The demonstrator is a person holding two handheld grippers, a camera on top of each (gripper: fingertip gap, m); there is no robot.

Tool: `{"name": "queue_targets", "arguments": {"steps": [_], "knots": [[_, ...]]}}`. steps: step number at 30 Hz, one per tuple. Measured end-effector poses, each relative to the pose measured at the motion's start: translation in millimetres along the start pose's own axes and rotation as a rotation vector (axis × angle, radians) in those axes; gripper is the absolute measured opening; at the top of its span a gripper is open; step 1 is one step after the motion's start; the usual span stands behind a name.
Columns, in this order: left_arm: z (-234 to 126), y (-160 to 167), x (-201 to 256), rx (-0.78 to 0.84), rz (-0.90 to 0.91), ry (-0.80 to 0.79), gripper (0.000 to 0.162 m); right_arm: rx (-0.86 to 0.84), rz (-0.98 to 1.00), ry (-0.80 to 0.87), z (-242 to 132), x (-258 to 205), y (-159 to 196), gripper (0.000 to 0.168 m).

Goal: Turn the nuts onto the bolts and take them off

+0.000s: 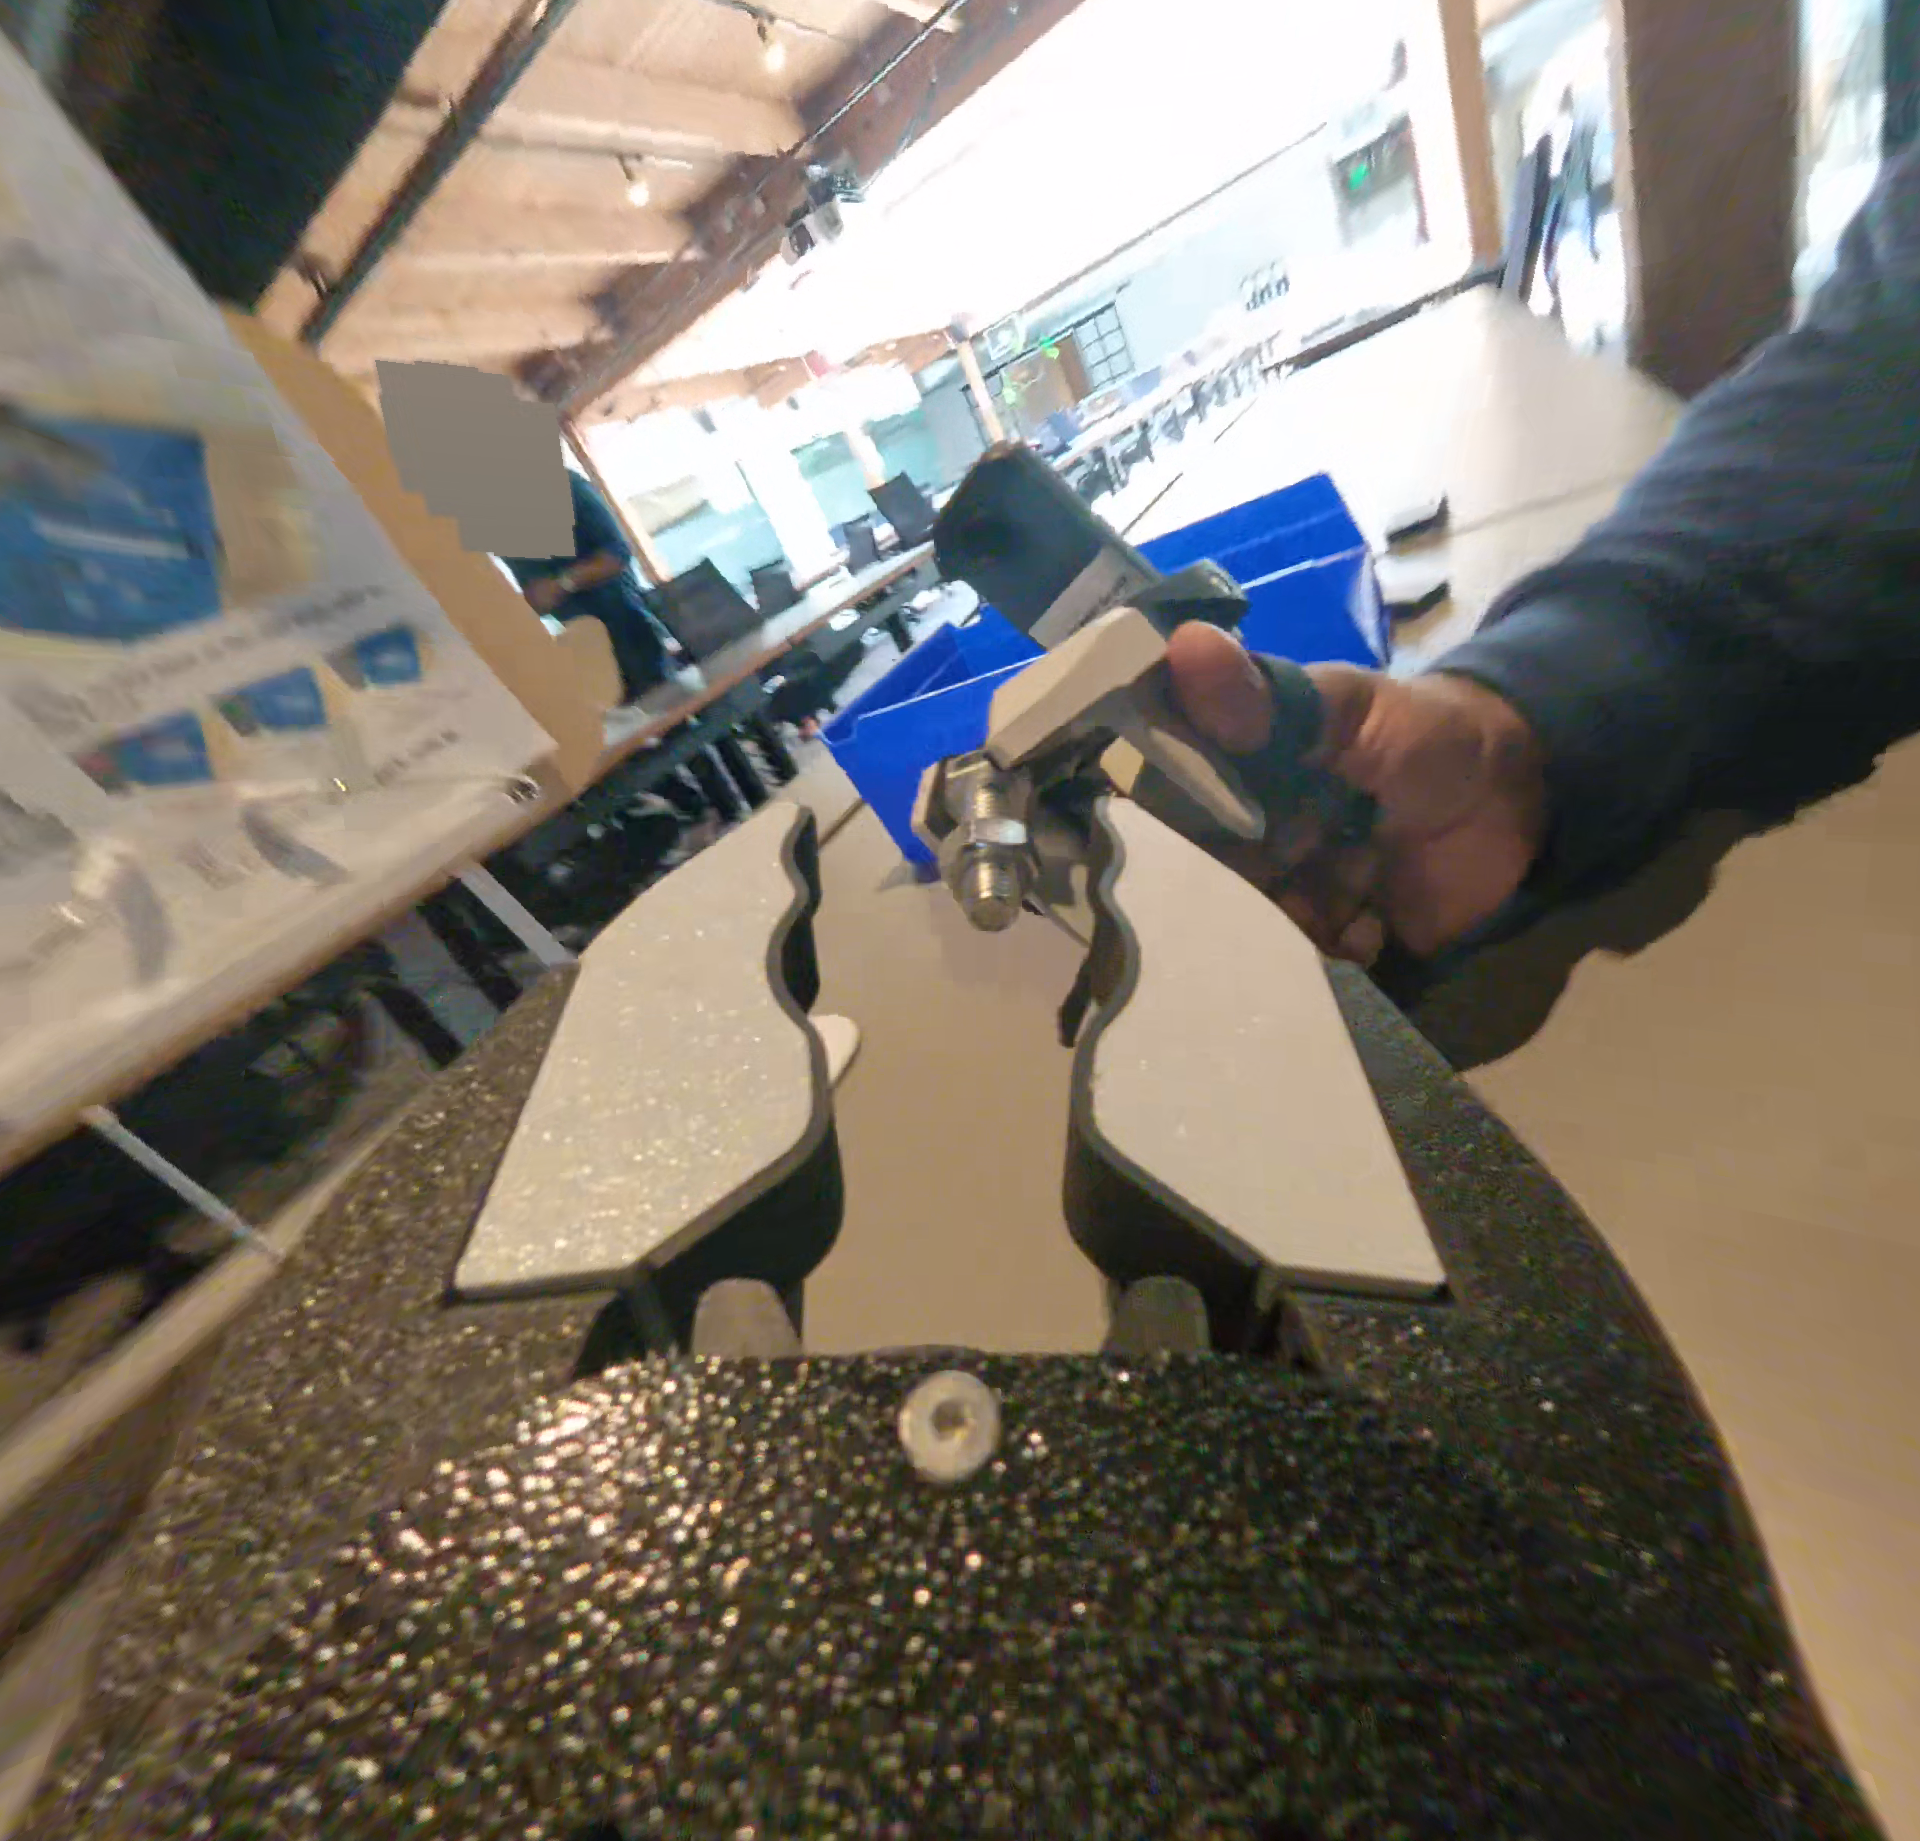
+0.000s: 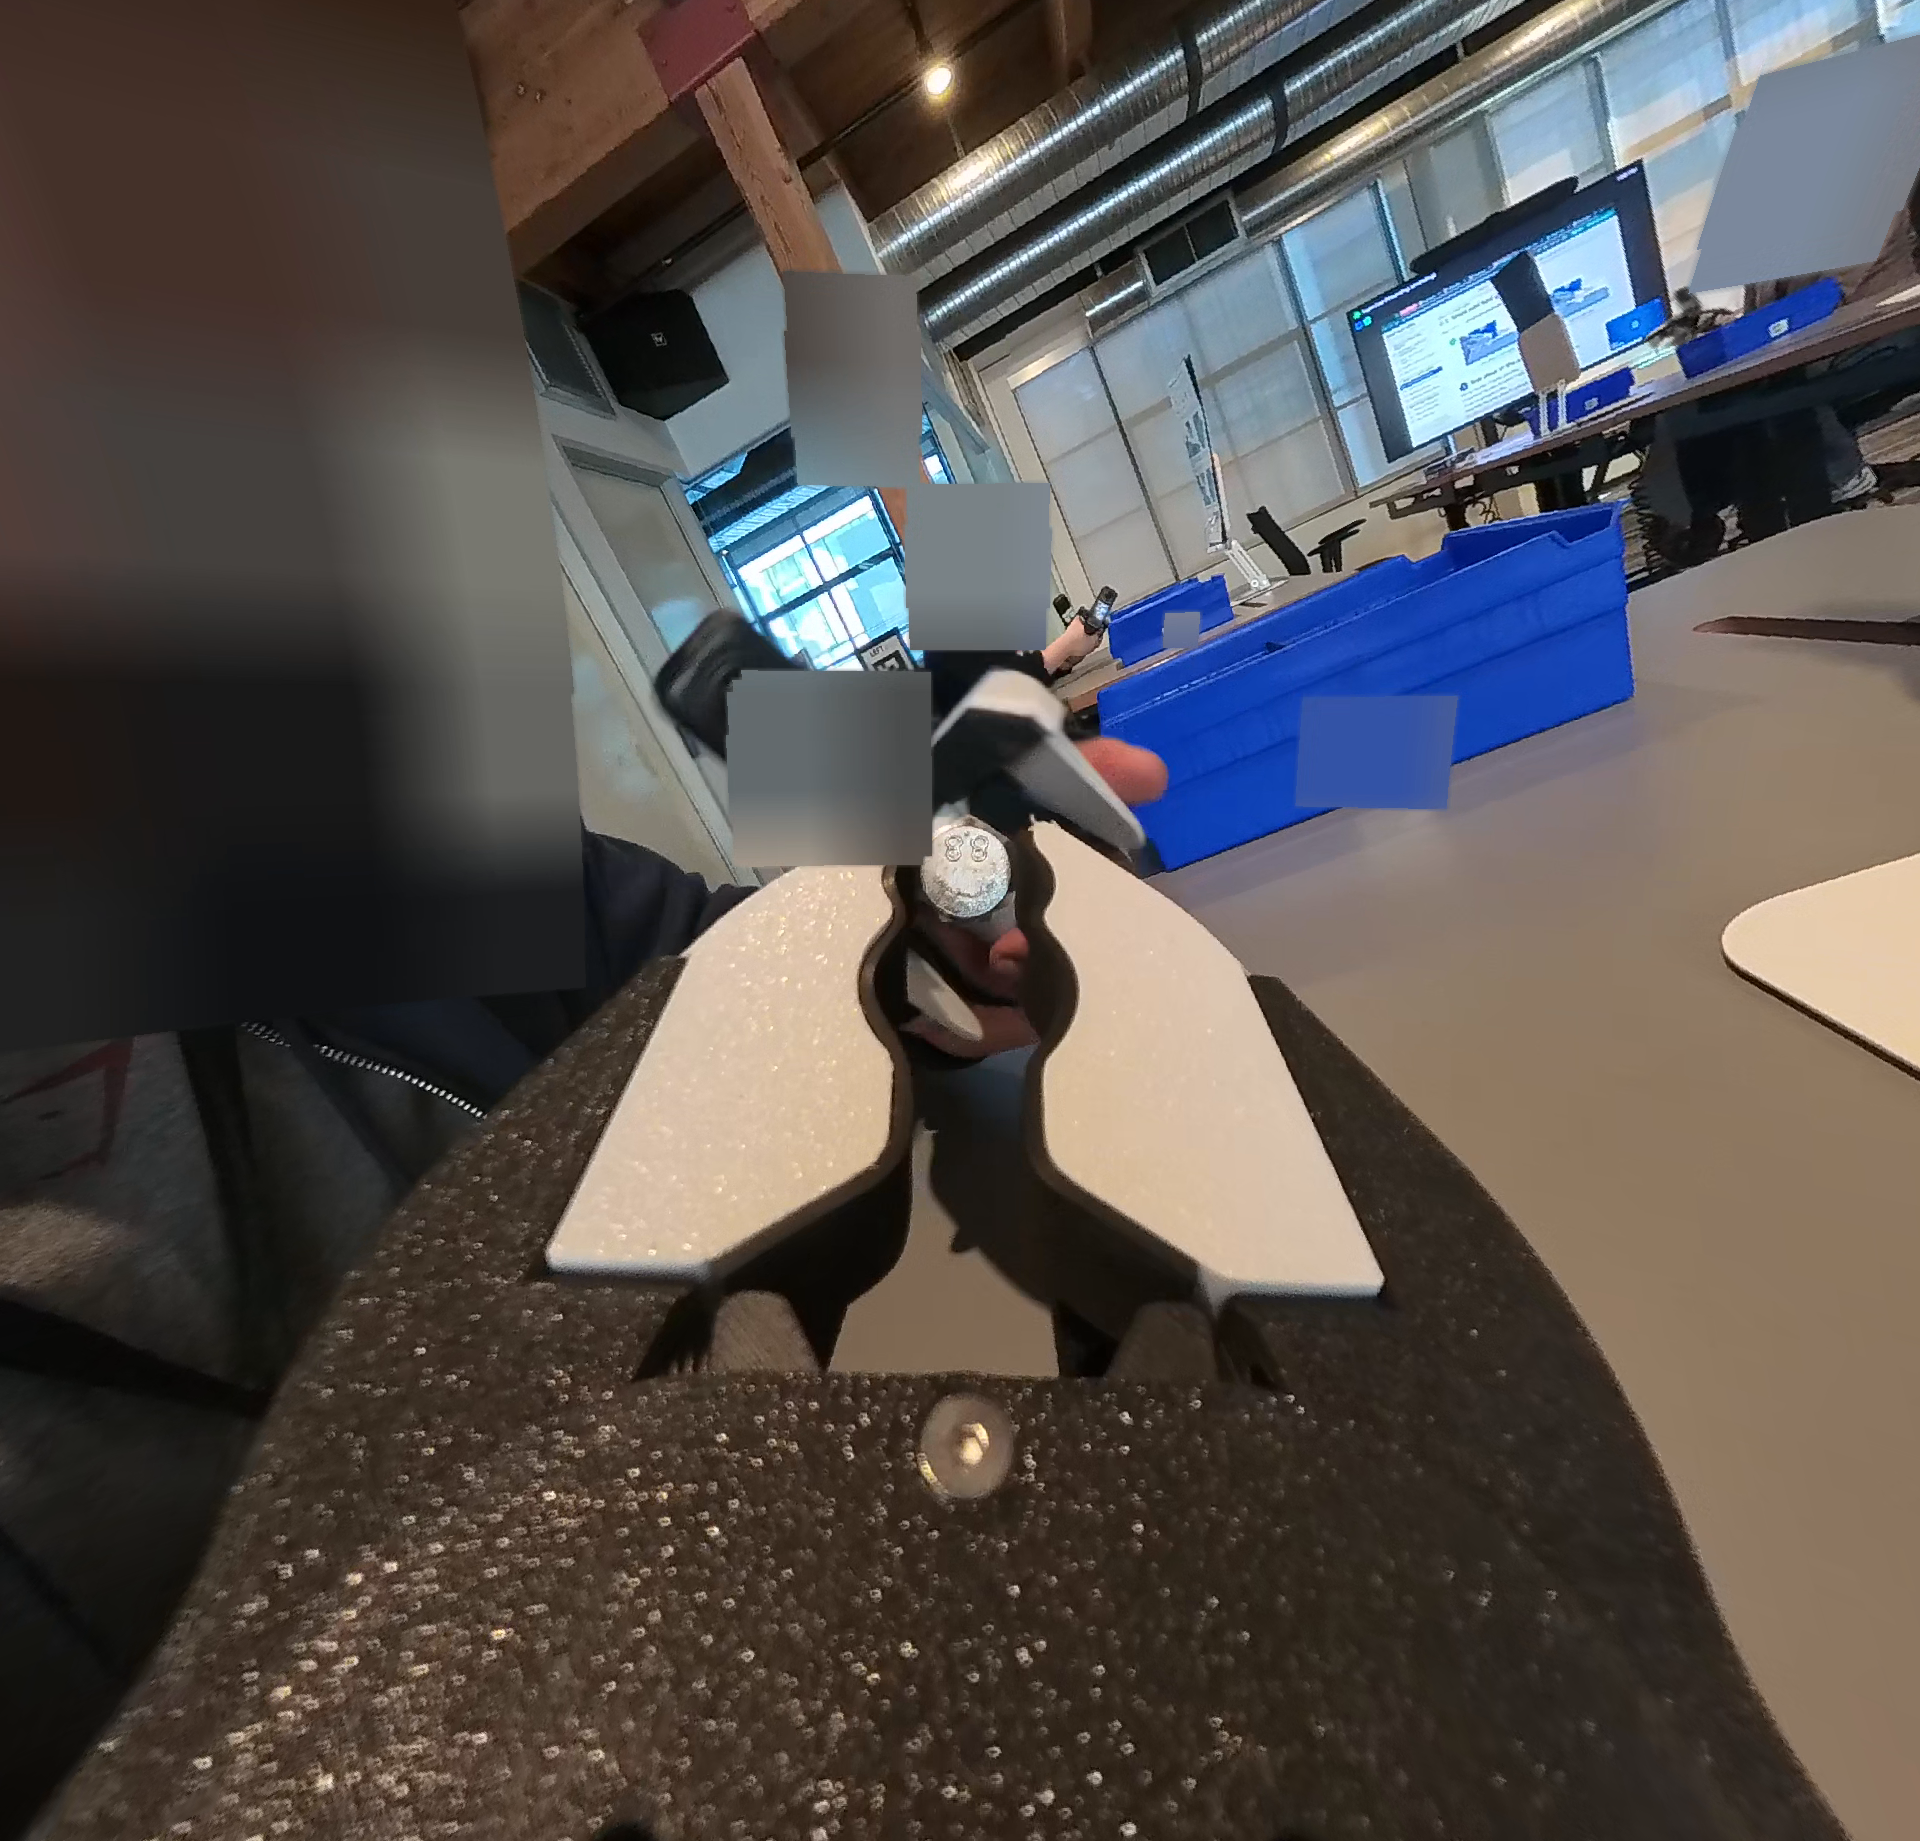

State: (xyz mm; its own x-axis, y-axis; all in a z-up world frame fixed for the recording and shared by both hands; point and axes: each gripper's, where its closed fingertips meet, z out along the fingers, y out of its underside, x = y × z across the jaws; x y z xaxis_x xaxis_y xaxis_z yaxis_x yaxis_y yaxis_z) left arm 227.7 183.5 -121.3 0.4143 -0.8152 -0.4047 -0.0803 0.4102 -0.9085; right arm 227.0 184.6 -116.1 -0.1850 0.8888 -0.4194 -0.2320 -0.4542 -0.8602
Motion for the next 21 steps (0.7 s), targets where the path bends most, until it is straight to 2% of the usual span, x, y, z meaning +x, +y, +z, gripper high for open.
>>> {"name": "queue_targets", "arguments": {"steps": [6,8,11,14,19,21], "knots": [[4,8,4,-0.010,-0.273,0.080,0.041,0.002,-0.001,0.001,0,0,0,0.017],[4,10,7,-0.017,-0.303,0.104,0.020,0.000,-0.001,0.003,0,0,0,0.017],[4,10,8,-0.021,-0.280,0.111,0.017,-0.003,-0.003,0.000,0,0,1,0.017],[2,10,8,-0.039,-0.119,0.071,0.017,-0.007,-0.003,-0.006,1,-1,2,0.017],[0,11,5,-0.129,0.507,-0.090,0.017,-0.013,-0.002,-0.010,2,-2,4,0.017],[0,11,4,-0.149,0.655,-0.124,0.017,-0.010,0.000,-0.009,2,-2,3,0.017]]}}
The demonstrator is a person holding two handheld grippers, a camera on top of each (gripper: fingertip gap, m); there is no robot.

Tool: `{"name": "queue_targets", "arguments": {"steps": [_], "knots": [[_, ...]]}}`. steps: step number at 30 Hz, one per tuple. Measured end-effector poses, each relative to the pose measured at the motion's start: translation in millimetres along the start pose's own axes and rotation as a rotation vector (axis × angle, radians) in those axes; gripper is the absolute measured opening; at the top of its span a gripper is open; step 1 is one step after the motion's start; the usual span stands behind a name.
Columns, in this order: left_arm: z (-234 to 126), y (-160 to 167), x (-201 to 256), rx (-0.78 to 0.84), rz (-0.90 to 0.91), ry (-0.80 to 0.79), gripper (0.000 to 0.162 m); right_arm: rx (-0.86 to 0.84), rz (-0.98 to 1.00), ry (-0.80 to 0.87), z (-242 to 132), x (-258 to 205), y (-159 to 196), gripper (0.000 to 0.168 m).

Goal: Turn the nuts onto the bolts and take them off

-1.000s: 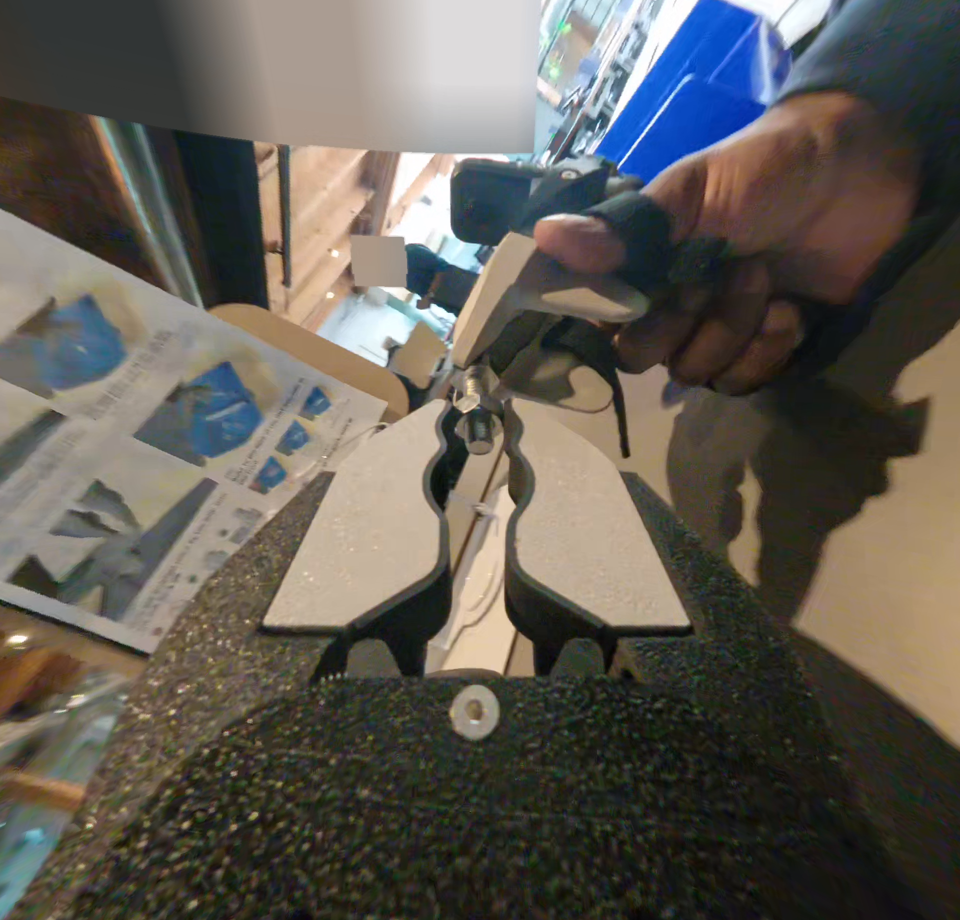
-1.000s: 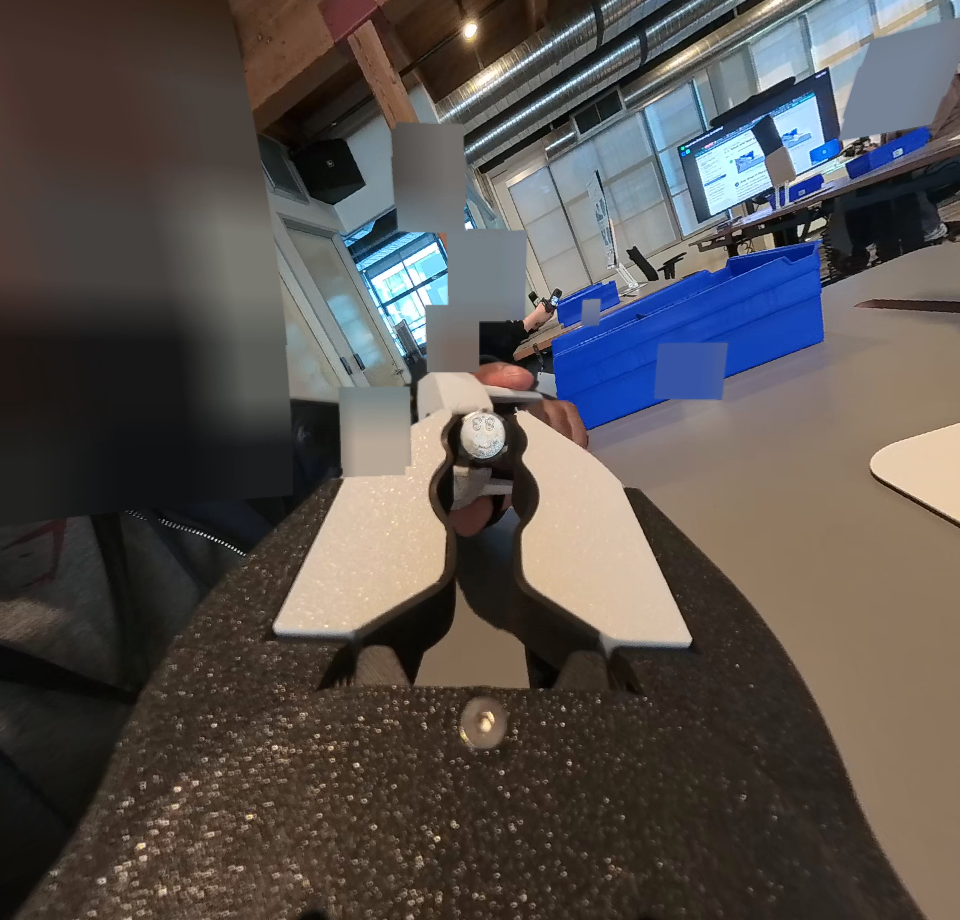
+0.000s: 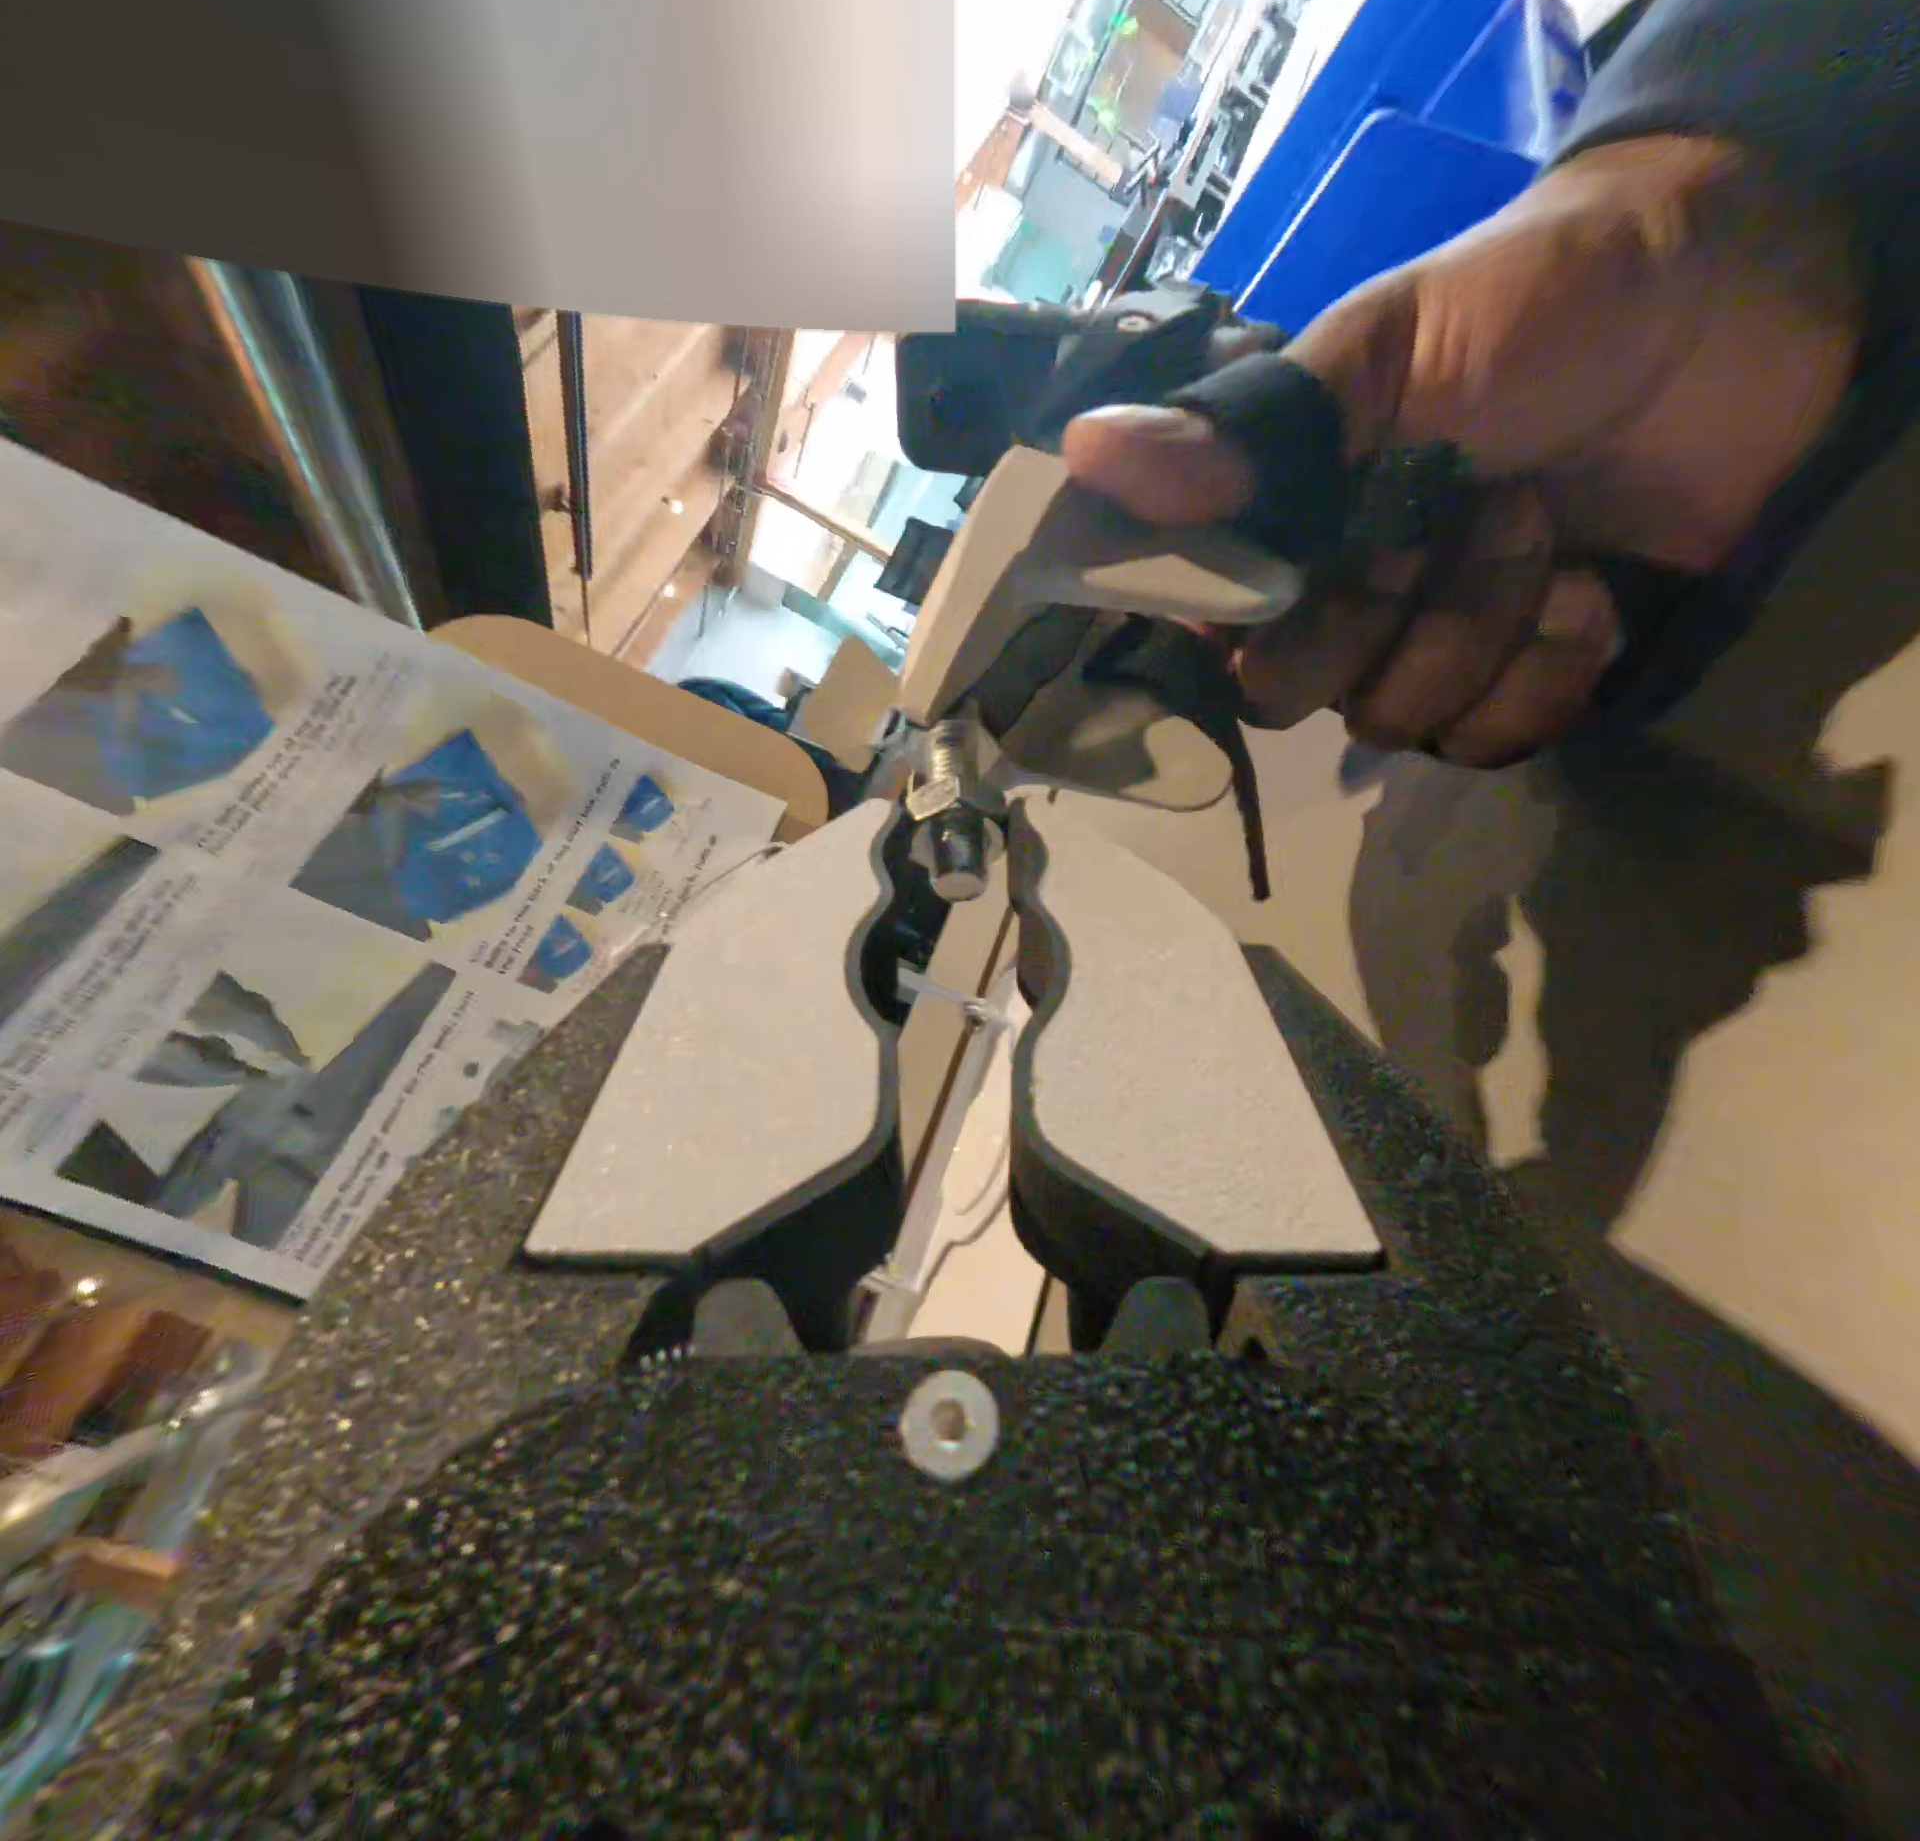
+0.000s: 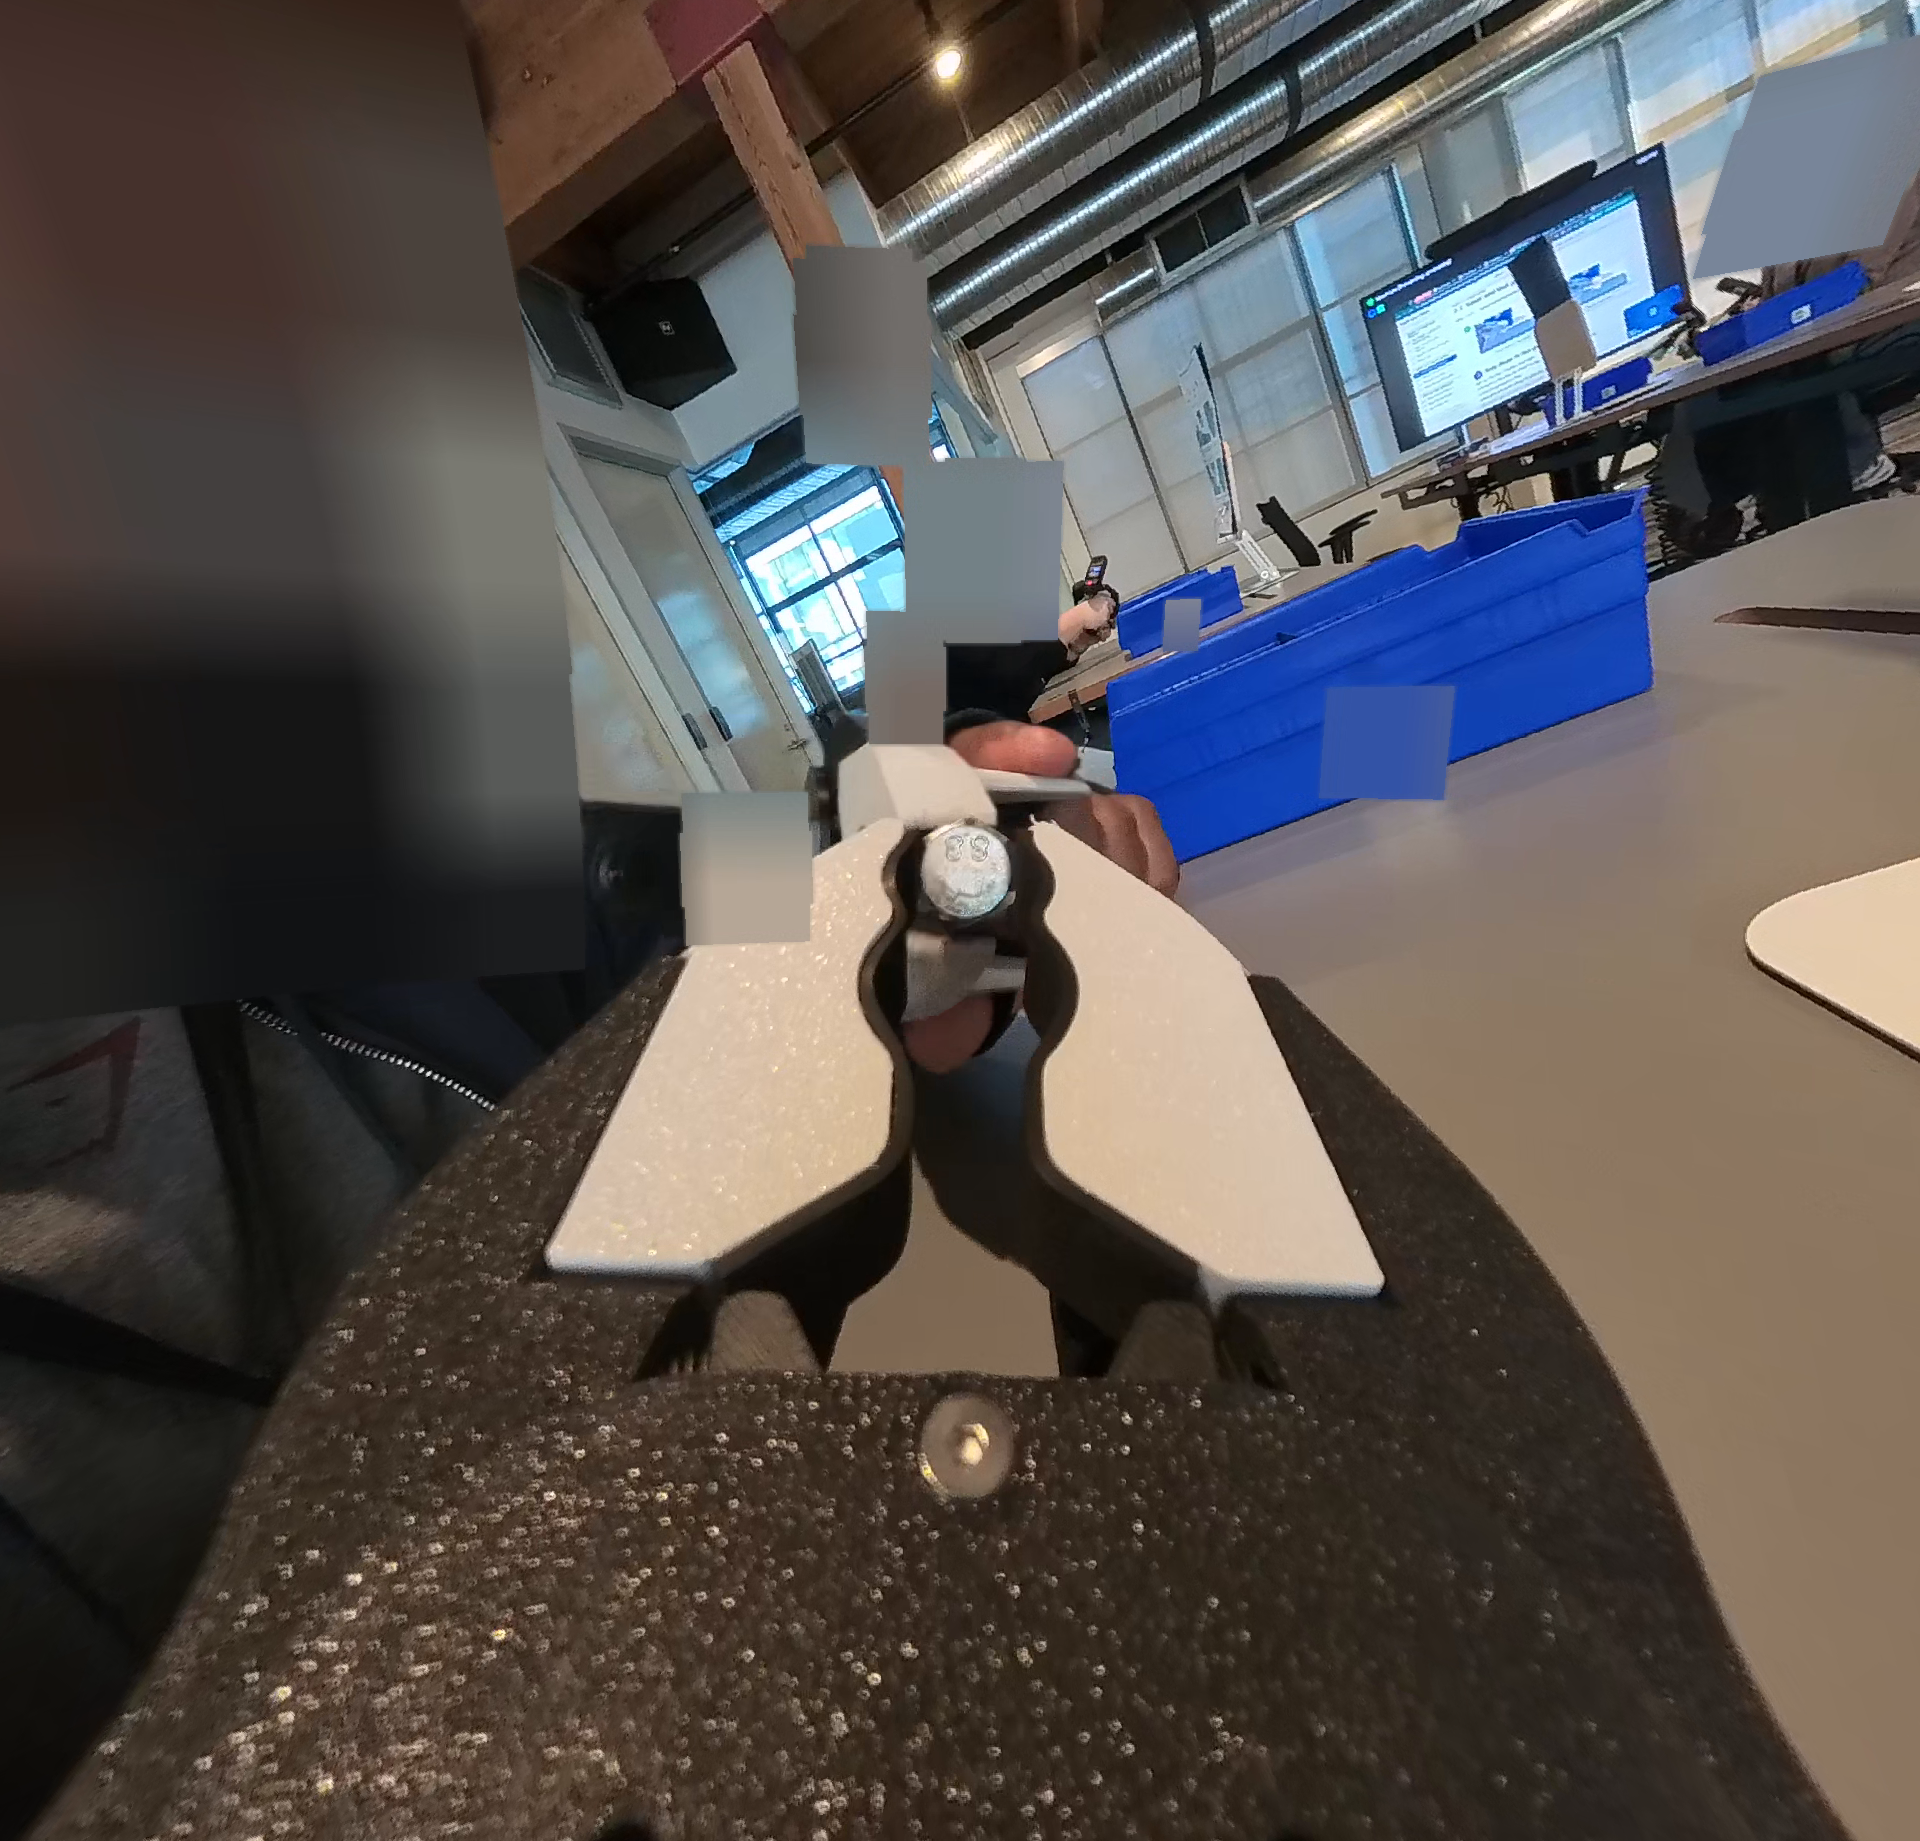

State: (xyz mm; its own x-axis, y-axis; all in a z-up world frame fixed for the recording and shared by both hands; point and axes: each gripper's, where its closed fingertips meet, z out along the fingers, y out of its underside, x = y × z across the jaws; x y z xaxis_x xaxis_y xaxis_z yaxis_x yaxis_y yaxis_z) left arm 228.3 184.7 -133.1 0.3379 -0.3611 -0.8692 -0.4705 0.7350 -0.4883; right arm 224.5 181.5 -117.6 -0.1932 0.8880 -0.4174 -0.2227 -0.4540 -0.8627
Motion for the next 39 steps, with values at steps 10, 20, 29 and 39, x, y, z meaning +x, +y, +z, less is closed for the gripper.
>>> {"name": "queue_targets", "arguments": {"steps": [10,20,29,39], "knots": [[0,-4,-6,0.139,-0.715,0.158,0.045,0.017,0.000,0.006,-3,1,-4,0.017],[0,-7,3,0.171,-0.944,0.274,0.017,0.004,-0.011,0.004,-1,0,-1,0.017],[-1,-4,4,0.039,-0.054,0.017,0.024,0.006,-0.004,0.000,0,0,-1,0.016],[0,-3,-4,0.154,-0.815,0.180,0.043,0.018,-0.004,0.006,-2,1,-4,0.017]]}}
